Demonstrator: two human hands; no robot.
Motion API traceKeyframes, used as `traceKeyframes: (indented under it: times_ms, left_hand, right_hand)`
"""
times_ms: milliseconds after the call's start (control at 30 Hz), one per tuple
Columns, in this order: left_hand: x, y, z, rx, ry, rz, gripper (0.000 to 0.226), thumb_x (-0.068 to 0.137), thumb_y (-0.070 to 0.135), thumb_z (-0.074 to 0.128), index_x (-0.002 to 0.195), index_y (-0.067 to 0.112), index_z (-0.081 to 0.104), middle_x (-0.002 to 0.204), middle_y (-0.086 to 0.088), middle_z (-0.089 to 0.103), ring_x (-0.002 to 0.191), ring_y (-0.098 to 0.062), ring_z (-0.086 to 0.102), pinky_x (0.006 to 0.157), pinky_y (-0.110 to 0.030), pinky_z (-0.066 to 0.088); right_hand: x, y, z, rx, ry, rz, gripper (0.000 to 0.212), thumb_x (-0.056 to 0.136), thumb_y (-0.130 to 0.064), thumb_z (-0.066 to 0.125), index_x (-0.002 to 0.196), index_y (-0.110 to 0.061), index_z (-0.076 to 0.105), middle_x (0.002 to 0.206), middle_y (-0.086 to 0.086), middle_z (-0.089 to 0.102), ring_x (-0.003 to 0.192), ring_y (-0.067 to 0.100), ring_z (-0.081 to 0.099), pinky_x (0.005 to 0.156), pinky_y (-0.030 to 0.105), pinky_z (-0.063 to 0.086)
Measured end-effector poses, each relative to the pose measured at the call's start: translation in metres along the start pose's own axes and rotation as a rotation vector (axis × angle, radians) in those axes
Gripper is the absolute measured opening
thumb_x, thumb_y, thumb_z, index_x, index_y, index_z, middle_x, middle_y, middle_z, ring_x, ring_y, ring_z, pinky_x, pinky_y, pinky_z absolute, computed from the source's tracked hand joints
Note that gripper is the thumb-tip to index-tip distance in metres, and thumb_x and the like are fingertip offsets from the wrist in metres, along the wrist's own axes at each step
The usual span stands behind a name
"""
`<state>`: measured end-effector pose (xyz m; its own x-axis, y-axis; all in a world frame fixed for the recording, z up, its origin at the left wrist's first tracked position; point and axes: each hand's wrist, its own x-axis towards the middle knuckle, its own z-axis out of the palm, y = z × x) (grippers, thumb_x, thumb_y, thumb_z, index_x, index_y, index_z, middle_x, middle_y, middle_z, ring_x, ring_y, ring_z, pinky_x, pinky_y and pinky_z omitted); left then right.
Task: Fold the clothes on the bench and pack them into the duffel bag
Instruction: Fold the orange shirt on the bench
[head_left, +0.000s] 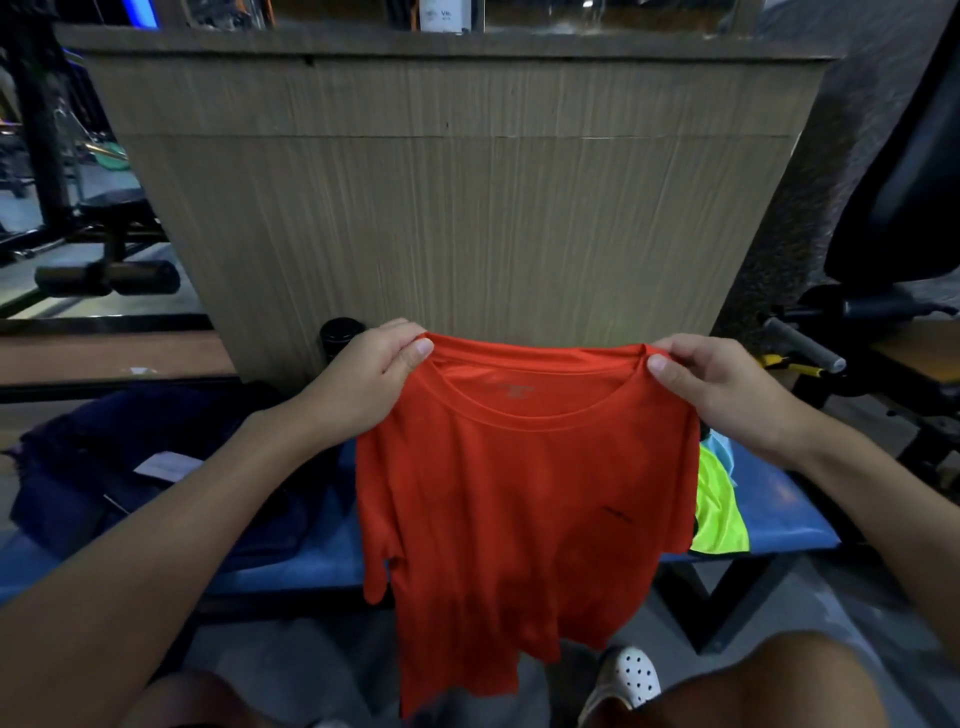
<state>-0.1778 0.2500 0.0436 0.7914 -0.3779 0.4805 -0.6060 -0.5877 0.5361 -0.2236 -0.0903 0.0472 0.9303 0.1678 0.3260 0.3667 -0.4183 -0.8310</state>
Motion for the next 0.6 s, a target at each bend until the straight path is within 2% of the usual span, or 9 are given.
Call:
traceKeyframes:
  times_ms: [100, 200, 267, 367, 433, 500, 567, 600]
  left_hand:
    - [0.002, 0.0, -0.001, 0.055, 0.054, 0.052, 0.04, 0.103, 0.024, 0.04, 0.072, 0.001, 0.045, 0.072, 0.001, 0.042, 0.066, -0.008, 0.043, 0.065, -0.017, 0.035]
    - [0.003, 0.002, -0.004, 0.043, 0.095, 0.04, 0.045, 0.101, 0.031, 0.038, 0.075, -0.004, 0.049, 0.069, -0.017, 0.051, 0.062, -0.022, 0.048, 0.06, -0.026, 0.036]
    - [0.004, 0.004, -0.005, 0.036, 0.125, 0.048, 0.046, 0.102, 0.031, 0.039, 0.077, -0.005, 0.051, 0.068, -0.022, 0.054, 0.061, -0.028, 0.05, 0.059, -0.031, 0.038]
    - [0.008, 0.005, -0.005, 0.034, 0.129, 0.048, 0.046, 0.101, 0.032, 0.038, 0.078, -0.005, 0.053, 0.069, -0.021, 0.055, 0.062, -0.027, 0.05, 0.061, -0.034, 0.039]
    - [0.01, 0.006, -0.006, 0.042, 0.11, 0.056, 0.047, 0.1, 0.032, 0.038, 0.076, -0.006, 0.051, 0.07, -0.017, 0.051, 0.064, -0.023, 0.049, 0.062, -0.026, 0.038]
    - [0.011, 0.006, -0.006, 0.046, 0.089, 0.066, 0.048, 0.1, 0.03, 0.038, 0.076, -0.008, 0.053, 0.075, -0.017, 0.052, 0.069, -0.022, 0.05, 0.066, -0.021, 0.038]
    - [0.011, 0.005, -0.006, 0.02, 0.082, 0.048, 0.045, 0.1, 0.029, 0.04, 0.08, -0.006, 0.059, 0.076, -0.022, 0.058, 0.071, -0.028, 0.055, 0.066, -0.028, 0.042]
    - [0.012, 0.005, -0.007, 0.018, 0.082, 0.045, 0.041, 0.1, 0.027, 0.043, 0.083, -0.005, 0.063, 0.076, -0.021, 0.062, 0.071, -0.027, 0.058, 0.067, -0.03, 0.044]
  right_hand:
    - [0.002, 0.001, -0.004, -0.024, 0.055, -0.044, 0.014, 0.095, -0.015, 0.057, 0.085, -0.008, 0.066, 0.064, -0.01, 0.064, 0.06, -0.002, 0.056, 0.055, 0.012, 0.044]
    - [0.004, 0.002, -0.008, -0.03, 0.088, -0.076, 0.017, 0.089, -0.026, 0.061, 0.084, -0.012, 0.07, 0.071, -0.006, 0.067, 0.066, 0.001, 0.057, 0.061, 0.016, 0.046]
    - [0.006, 0.001, -0.011, -0.094, 0.138, -0.1, 0.017, 0.088, -0.029, 0.063, 0.085, -0.014, 0.072, 0.074, -0.002, 0.069, 0.067, 0.002, 0.058, 0.062, 0.018, 0.046]
    - [0.007, -0.001, -0.015, -0.161, 0.191, -0.14, 0.013, 0.092, -0.023, 0.064, 0.089, -0.014, 0.073, 0.077, -0.005, 0.07, 0.068, -0.001, 0.059, 0.063, 0.013, 0.046]
    - [0.008, -0.001, -0.018, -0.178, 0.191, -0.144, 0.011, 0.093, -0.021, 0.063, 0.087, -0.017, 0.072, 0.073, -0.01, 0.069, 0.066, -0.002, 0.058, 0.063, 0.012, 0.045]
    - [0.009, 0.002, -0.02, -0.192, 0.166, -0.132, 0.011, 0.093, -0.018, 0.063, 0.085, -0.017, 0.07, 0.074, -0.007, 0.07, 0.068, 0.0, 0.058, 0.067, 0.019, 0.047]
    - [0.01, 0.006, -0.02, -0.151, 0.153, -0.098, 0.009, 0.092, -0.012, 0.063, 0.086, -0.009, 0.069, 0.081, 0.011, 0.072, 0.074, 0.013, 0.061, 0.073, 0.035, 0.05]
    - [0.01, 0.006, -0.02, -0.114, 0.153, -0.086, 0.009, 0.092, -0.009, 0.063, 0.085, -0.007, 0.068, 0.082, 0.016, 0.071, 0.074, 0.017, 0.061, 0.073, 0.037, 0.05]
